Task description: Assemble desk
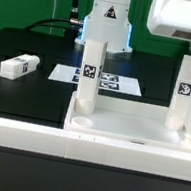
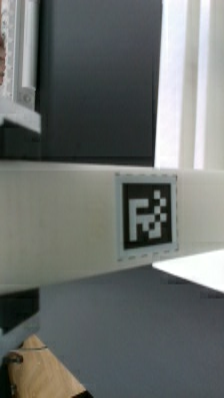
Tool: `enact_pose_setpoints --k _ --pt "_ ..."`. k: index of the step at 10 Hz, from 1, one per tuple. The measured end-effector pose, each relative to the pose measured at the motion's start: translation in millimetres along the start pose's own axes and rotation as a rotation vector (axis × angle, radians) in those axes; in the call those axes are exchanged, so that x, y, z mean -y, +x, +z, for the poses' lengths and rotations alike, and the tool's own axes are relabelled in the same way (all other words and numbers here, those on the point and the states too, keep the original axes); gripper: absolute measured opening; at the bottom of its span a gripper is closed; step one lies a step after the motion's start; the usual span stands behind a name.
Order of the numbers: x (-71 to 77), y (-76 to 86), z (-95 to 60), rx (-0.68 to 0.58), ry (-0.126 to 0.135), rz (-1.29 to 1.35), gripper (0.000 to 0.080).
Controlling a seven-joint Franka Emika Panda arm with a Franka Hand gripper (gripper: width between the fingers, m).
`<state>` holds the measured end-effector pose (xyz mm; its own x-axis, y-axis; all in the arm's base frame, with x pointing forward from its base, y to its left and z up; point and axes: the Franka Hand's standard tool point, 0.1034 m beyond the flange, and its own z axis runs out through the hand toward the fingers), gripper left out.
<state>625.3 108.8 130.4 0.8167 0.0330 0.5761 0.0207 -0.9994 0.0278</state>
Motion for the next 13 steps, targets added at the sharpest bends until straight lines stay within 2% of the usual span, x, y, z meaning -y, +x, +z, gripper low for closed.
enact_pose_setpoints --k 3,5,8,9,10,11,13 --pt "-0.7 -9.0 5.1 -0.030 -0.010 -0.012 0.0290" --pt "0.2 -7.4 6.1 -0.071 -0.014 -0.017 0.0290" --pt "-0.1 -7.6 6.8 -0.063 -0.015 -0.014 0.0291" --pt "-0.4 -7.7 6.9 -0.063 -0.015 -0.013 0.0513" --pt "-1.2 -7.6 6.8 -0.063 -0.016 -0.015 0.0513" --pt "-6.1 -6.3 5.4 -0.061 -0.021 -0.023 0.0623" --pt "-12.1 3.9 -2.7 -0.062 -0.021 -0.041 0.0647"
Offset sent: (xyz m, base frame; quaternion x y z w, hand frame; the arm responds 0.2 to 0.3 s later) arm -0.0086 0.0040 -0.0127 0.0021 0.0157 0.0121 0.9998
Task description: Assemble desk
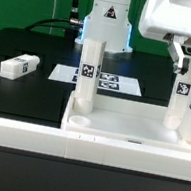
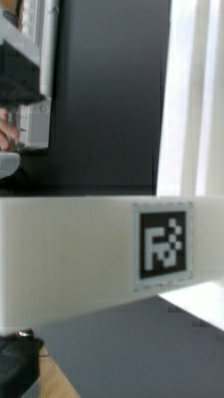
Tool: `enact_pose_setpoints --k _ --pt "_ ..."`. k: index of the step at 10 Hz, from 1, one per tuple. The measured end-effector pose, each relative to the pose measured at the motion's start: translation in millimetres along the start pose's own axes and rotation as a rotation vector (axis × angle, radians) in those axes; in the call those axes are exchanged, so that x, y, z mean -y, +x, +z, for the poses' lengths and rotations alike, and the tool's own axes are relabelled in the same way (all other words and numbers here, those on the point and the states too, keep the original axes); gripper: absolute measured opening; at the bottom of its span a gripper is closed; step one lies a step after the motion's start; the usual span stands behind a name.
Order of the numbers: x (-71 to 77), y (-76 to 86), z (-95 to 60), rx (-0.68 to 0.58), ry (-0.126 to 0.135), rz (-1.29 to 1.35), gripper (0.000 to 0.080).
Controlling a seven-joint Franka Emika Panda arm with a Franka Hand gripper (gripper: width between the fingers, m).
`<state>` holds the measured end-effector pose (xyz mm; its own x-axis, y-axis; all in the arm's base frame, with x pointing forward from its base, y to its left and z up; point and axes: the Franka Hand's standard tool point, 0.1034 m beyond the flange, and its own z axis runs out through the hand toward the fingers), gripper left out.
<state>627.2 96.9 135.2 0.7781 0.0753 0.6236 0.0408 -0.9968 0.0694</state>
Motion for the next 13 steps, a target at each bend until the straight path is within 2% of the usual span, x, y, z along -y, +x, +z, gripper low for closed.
enact_pose_setpoints --k 2,7,8,10,12,13 --pt "-5.9 10.8 -8.7 0.016 0.007 0.002 0.0649" --pt "-4.1 6.7 -5.8 0.044 0.011 0.002 0.0649" --pt "2.6 -4.3 -1.9 0.153 0.032 0.022 0.0649" --pt "12.4 1.3 -3.0 0.298 0.069 0.039 0.0649" --pt "15.5 0.7 -2.9 0.429 0.088 0.045 0.0649" --pt "13.4 -0.2 0.1 0.464 0.088 0.046 0.0648"
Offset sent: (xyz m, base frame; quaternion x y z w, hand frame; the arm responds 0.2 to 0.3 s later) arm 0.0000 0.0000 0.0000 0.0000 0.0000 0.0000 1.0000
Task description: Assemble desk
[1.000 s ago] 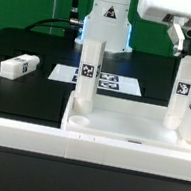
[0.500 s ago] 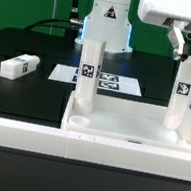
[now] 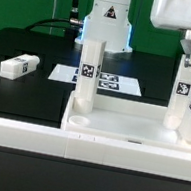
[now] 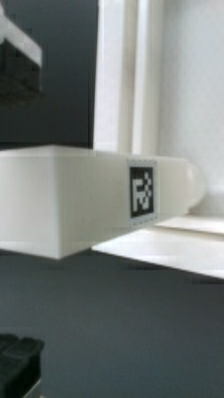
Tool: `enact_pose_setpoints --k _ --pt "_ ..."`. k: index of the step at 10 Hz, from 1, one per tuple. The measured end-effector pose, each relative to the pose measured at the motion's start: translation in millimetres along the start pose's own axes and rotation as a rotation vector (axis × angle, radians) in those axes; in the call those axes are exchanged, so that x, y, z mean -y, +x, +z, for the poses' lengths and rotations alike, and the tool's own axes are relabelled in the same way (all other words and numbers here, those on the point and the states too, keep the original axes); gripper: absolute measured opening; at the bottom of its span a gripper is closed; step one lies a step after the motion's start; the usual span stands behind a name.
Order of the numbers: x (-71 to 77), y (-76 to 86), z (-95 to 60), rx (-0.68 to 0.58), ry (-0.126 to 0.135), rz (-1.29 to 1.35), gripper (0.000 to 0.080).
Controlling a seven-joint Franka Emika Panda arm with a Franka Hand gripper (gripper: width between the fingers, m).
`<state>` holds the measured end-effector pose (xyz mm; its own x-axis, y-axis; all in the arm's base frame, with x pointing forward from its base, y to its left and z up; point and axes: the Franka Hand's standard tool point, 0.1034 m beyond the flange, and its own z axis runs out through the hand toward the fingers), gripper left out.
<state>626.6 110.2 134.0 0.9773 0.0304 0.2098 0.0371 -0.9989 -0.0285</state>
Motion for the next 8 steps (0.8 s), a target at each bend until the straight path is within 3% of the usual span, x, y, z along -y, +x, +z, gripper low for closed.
enact_pose_setpoints --k 3,8 --pt "-20.5 -6.7 12.1 0.145 -0.040 0.059 0.0649" --pt "-8.4 -4.8 13.7 0.128 -0.035 0.093 0.0649"
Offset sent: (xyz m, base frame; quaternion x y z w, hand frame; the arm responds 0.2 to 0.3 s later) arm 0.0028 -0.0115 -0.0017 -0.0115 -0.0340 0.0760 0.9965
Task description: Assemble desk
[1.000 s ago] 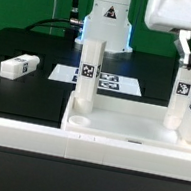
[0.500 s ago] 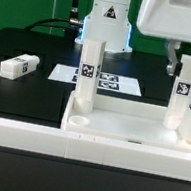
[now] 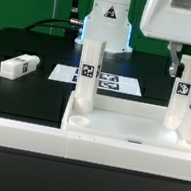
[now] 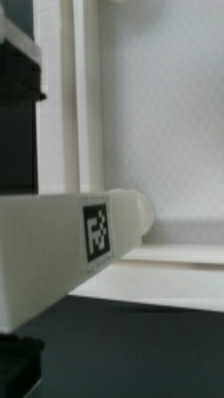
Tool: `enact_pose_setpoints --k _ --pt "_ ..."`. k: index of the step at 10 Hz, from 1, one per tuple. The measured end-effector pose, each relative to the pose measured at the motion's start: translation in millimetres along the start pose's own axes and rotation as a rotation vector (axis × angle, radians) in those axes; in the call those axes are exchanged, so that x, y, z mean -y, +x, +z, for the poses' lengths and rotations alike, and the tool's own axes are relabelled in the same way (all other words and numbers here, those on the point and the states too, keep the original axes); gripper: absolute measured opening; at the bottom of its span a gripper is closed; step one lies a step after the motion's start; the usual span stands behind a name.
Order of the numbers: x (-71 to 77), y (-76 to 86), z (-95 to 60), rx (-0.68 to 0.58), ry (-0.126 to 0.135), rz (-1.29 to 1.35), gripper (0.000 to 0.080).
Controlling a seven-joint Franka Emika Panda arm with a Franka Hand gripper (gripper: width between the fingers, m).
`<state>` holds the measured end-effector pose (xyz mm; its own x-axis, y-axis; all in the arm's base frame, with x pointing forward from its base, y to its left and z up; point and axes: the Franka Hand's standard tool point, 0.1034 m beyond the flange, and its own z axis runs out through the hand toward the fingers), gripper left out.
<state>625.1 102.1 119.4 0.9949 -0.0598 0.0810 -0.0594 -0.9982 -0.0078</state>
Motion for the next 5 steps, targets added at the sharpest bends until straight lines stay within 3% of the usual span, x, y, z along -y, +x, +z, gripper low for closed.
enact_pose_setpoints --k 3,4,5 --pt "7.5 2.3 -0.2 -0.011 0.004 -0.009 0.0622" --pt "7.2 2.3 0.2 -0.012 0.004 -0.009 0.0435" --pt "7.7 3.3 0.4 -0.019 0.004 -0.010 0.0435"
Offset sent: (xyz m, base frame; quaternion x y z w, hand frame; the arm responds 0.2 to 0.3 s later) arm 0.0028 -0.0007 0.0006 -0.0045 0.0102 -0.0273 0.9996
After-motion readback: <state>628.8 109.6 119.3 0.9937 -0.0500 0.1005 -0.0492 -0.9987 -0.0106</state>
